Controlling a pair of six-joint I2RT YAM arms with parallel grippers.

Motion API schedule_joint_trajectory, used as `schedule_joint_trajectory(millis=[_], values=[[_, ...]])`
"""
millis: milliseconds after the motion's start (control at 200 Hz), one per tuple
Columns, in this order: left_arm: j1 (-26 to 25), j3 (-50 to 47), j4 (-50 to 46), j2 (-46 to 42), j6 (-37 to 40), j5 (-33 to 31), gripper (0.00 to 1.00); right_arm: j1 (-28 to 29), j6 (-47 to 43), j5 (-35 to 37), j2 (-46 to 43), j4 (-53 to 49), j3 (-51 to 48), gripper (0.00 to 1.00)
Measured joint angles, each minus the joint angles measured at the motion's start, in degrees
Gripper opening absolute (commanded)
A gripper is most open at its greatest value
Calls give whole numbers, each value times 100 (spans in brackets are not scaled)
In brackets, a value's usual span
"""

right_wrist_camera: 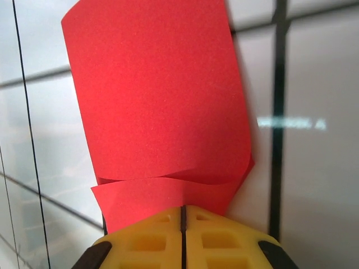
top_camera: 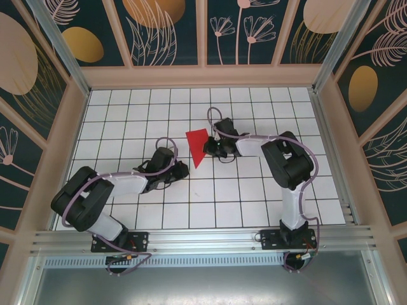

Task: Fold a paper plane with a square sheet of paper (pick it up from the middle)
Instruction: Third fold the triangle at the center of the table.

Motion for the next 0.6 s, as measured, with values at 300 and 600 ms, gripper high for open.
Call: schedule_joint_trajectory(millis=[300, 600], values=[[0, -166, 396, -103, -249, 109, 12, 776, 1241, 111, -570, 140, -782, 10], [0, -168, 459, 426, -284, 337, 9, 778, 1563, 96, -634, 251, -901, 10]])
